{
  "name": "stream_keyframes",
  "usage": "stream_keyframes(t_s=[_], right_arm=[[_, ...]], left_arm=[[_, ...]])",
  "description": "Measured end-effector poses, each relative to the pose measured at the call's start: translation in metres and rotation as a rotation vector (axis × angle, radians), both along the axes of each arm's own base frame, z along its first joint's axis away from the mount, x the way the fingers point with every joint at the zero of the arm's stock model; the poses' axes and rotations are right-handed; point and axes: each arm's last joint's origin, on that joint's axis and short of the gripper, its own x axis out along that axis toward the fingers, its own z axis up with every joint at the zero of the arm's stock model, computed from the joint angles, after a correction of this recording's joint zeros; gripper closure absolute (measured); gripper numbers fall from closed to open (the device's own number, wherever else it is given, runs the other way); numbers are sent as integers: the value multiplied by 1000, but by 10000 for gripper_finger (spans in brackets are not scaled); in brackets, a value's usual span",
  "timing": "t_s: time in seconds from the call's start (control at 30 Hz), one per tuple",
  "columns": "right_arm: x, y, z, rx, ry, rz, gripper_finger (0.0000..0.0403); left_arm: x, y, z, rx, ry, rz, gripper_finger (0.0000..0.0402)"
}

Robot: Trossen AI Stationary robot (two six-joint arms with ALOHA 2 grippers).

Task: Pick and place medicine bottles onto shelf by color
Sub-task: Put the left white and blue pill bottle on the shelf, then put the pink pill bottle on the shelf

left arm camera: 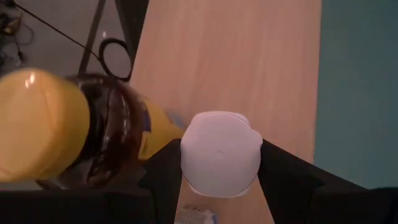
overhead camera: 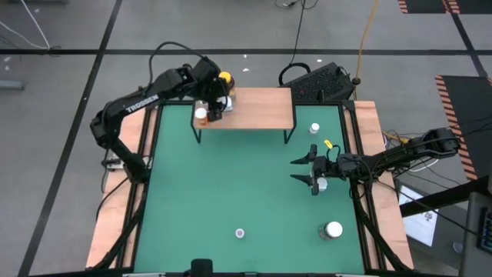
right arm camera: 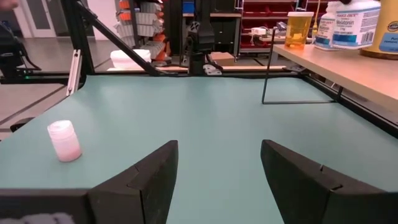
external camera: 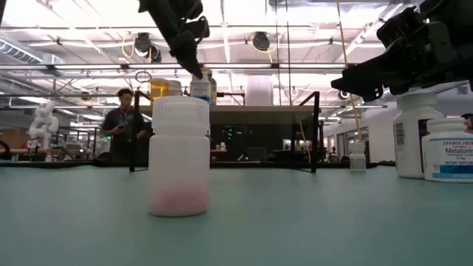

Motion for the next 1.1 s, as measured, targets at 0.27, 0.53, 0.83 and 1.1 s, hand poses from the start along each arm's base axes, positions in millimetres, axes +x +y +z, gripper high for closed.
stream_keyframes(t_s=[0.27, 0.53, 0.83, 1.1], right_arm=[[0, 0, 0, 2, 2, 0, 177], [0, 0, 0, 2, 3, 0, 177], [0, 0, -1, 2, 6, 0, 177], [0, 0, -1, 2, 7, 0, 177]], left_arm=[[3, 9, -11, -29, 36, 5, 213], [3, 6, -10, -24, 34, -4, 212], [2, 5, -9, -23, 35, -8, 147], [-2, 3, -6, 11, 62, 72, 117]])
